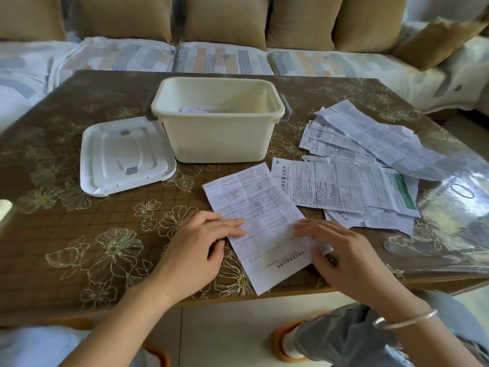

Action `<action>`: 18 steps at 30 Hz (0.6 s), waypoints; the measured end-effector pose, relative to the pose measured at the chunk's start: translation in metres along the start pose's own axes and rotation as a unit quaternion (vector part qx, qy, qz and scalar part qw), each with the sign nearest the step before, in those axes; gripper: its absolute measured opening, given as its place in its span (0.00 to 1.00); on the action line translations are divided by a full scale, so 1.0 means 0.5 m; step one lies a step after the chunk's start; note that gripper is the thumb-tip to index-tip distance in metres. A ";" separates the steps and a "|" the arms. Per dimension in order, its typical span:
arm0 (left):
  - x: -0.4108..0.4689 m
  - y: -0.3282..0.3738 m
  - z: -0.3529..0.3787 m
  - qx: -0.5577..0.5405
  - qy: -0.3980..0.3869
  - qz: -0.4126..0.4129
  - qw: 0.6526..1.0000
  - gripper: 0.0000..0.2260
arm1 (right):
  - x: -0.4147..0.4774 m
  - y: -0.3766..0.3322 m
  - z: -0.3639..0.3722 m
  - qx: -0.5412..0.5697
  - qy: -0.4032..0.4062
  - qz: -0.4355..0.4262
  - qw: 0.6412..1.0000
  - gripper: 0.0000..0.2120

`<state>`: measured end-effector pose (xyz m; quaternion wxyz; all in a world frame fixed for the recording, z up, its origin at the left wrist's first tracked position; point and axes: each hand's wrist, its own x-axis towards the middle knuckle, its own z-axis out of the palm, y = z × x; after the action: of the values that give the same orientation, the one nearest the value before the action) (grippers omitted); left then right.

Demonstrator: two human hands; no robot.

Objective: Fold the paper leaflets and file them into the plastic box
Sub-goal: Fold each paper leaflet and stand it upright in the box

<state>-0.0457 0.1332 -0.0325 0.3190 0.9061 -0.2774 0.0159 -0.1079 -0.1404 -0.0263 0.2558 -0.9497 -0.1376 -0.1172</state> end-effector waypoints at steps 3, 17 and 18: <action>-0.007 -0.006 0.002 0.002 -0.013 0.012 1.000 0.19 | -0.001 -0.009 -0.004 -0.023 -0.049 -0.017 0.998 0.25; -0.010 -0.002 0.002 -0.032 0.003 -0.013 0.999 0.16 | 0.042 -0.038 0.016 0.040 0.140 0.110 0.983 0.18; -0.008 0.002 0.001 -0.037 0.009 -0.030 0.999 0.17 | 0.051 -0.044 0.013 0.059 0.140 0.121 0.981 0.17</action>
<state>-0.0498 0.1342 -0.0333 0.3547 0.9016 -0.2476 0.0039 -0.0902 -0.1137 -0.0144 0.3400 -0.9169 0.0086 -0.2088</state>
